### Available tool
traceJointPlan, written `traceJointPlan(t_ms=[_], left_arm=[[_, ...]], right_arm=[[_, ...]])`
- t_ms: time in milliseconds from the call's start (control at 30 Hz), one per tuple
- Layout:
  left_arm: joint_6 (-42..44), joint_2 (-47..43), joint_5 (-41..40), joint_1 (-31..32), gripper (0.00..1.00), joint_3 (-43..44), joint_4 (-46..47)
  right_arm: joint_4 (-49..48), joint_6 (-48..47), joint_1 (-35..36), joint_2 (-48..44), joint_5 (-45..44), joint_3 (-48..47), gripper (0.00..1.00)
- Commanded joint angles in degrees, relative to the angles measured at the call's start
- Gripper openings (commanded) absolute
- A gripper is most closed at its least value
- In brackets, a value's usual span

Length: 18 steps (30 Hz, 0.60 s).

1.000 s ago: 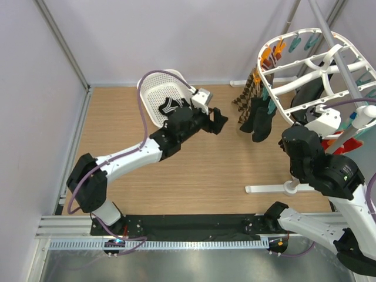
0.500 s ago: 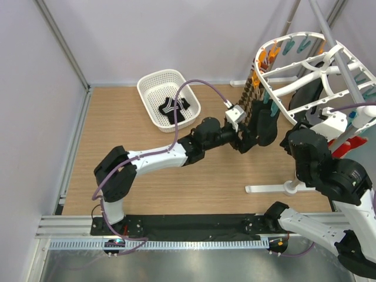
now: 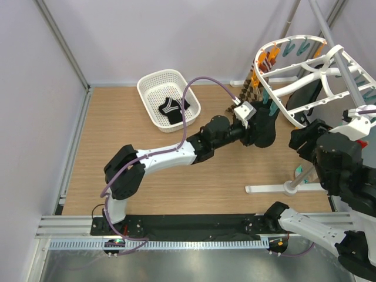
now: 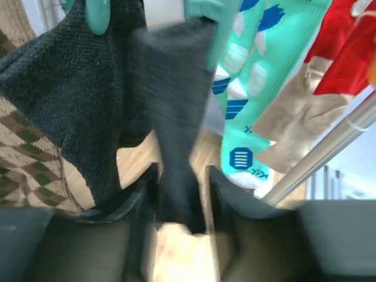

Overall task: Remove the socks clipped to the hanger
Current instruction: Remove the sock from the hanger.

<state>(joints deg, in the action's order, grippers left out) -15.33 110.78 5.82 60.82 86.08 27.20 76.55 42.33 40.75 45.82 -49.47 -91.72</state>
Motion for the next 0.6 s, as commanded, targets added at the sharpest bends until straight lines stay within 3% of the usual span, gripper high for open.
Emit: traceJointPlan(t_ms=[0, 67, 200, 267, 400, 567], left_arm=[[0.92, -0.21, -1.34, 0.53, 0.36, 2.16, 3.03], [1.53, -0.57, -1.95, 0.88, 0.23, 1.90, 3.12], [3.03, -1.79, -4.76, 2.20, 0.01, 1.19, 3.03], [3.55, -2.67, -7.56, 2.81, 0.00, -0.03, 3.12], [5.13, -4.78, -11.97, 4.74, 0.00, -2.49, 4.26], [6.28, -6.54, -14.61, 6.33, 0.00, -4.43, 5.76]], right_arm=[[-3.24, -2.33, -0.06, -0.64, 7.88, -3.37, 0.59], [-7.36, -4.44, -0.06, -0.56, 14.36, -4.07, 0.59], [-9.93, -5.67, -0.06, 3.47, 17.40, -5.04, 0.58], [-9.06, -4.98, -0.15, 6.28, 14.51, -5.48, 0.57], [-6.86, -2.08, -0.06, 8.40, -0.66, -4.70, 0.55], [-2.92, 1.87, -0.06, 8.49, -9.84, -2.41, 0.54]])
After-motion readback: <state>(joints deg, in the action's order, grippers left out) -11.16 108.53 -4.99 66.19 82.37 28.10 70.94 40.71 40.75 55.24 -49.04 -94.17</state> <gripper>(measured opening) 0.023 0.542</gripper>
